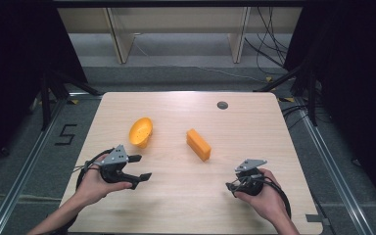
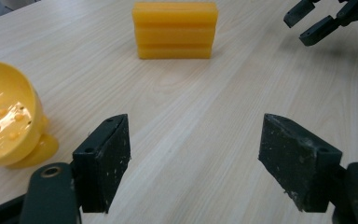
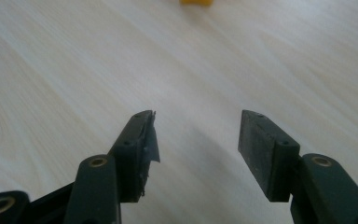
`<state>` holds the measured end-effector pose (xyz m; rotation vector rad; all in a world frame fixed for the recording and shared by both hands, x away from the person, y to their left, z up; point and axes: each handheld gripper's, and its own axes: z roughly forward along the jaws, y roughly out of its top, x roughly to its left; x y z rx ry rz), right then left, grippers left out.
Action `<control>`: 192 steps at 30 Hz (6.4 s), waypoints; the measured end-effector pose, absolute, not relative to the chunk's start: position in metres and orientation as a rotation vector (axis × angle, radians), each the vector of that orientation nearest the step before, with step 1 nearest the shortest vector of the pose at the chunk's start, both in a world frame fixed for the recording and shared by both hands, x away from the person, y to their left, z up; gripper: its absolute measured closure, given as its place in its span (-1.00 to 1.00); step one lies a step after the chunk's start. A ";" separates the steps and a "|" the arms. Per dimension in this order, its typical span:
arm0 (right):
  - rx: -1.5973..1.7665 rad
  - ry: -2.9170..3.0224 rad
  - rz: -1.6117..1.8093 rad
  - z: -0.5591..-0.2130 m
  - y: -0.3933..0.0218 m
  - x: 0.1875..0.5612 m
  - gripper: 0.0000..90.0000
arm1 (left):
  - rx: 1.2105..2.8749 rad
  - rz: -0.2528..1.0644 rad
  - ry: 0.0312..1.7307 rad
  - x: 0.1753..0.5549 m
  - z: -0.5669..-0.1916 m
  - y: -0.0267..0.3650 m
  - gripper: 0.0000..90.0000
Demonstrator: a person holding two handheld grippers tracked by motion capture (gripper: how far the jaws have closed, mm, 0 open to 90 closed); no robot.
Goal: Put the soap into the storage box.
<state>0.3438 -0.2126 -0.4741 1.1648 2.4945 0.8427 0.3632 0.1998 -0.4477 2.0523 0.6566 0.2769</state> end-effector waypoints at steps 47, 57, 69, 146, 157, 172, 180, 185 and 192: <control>0.682 2.983 0.288 -0.449 -0.096 0.508 0.37 | 2.070 0.255 0.681 0.359 -0.466 0.211 -0.46; -0.071 3.133 0.334 -0.417 -0.098 0.463 0.38 | 2.100 0.219 0.580 0.359 -0.459 0.199 -0.45; -0.159 3.204 0.311 -0.415 -0.078 0.415 0.37 | 2.136 0.160 0.393 0.350 -0.457 0.155 -0.50; 0.996 2.508 1.021 -0.450 -0.197 0.363 0.02 | 1.646 0.718 1.344 0.426 -0.431 0.215 0.35; 0.979 2.541 0.998 -0.455 -0.195 0.362 0.00 | 1.622 0.746 1.377 0.449 -0.439 0.196 0.34; 0.992 2.586 0.960 -0.456 -0.196 0.361 -0.04 | 1.622 0.756 1.414 0.463 -0.456 0.190 0.34; 0.986 2.603 0.946 -0.458 -0.194 0.361 -0.05 | 1.648 0.760 1.401 0.466 -0.462 0.185 0.34; 0.993 2.586 0.962 -0.459 -0.194 0.361 -0.05 | 1.662 0.754 1.413 0.469 -0.468 0.184 0.34; 0.992 2.604 0.946 -0.458 -0.194 0.361 -0.05 | 1.647 0.746 1.426 0.472 -0.474 0.185 0.34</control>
